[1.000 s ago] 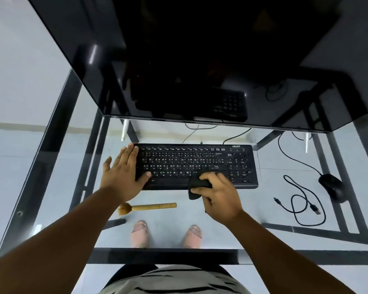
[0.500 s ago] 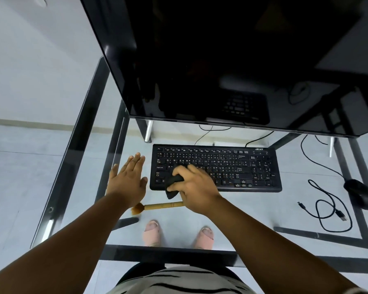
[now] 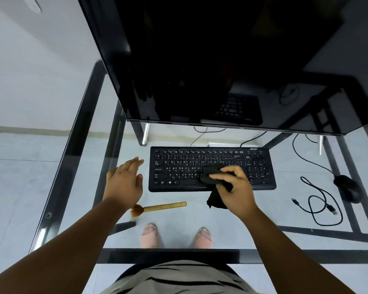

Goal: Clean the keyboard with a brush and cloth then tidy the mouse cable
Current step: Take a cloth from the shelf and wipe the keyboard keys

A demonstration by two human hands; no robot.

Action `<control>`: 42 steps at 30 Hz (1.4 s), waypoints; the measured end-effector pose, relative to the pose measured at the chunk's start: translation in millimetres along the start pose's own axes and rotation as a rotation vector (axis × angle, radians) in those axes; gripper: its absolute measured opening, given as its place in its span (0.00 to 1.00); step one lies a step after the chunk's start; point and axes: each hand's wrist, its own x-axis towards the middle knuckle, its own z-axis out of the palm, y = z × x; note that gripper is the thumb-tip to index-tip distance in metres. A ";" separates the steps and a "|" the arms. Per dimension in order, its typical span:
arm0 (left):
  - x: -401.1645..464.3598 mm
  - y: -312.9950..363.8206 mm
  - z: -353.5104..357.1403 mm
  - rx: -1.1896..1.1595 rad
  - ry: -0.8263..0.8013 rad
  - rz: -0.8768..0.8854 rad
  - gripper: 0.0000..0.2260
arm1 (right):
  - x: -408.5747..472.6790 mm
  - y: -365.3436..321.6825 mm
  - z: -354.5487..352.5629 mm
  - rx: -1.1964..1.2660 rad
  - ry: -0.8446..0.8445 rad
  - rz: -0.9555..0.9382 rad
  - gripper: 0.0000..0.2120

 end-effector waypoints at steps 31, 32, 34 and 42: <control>21.8 161.5 0.4 -1.159 -0.464 -0.228 0.04 | 0.8 -0.4 -67.5 0.680 -0.223 0.463 0.28; 21.0 165.0 3.1 -1.194 -0.467 -0.223 0.04 | 3.7 1.0 -70.9 0.724 -0.328 0.511 0.25; 17.6 171.6 6.2 -1.314 -0.459 -0.276 0.04 | 7.8 2.8 -73.7 0.759 -0.498 0.563 0.20; -1.8 178.2 21.5 -1.615 -0.464 -0.382 0.11 | 18.7 18.1 -64.0 0.774 -0.307 0.391 0.16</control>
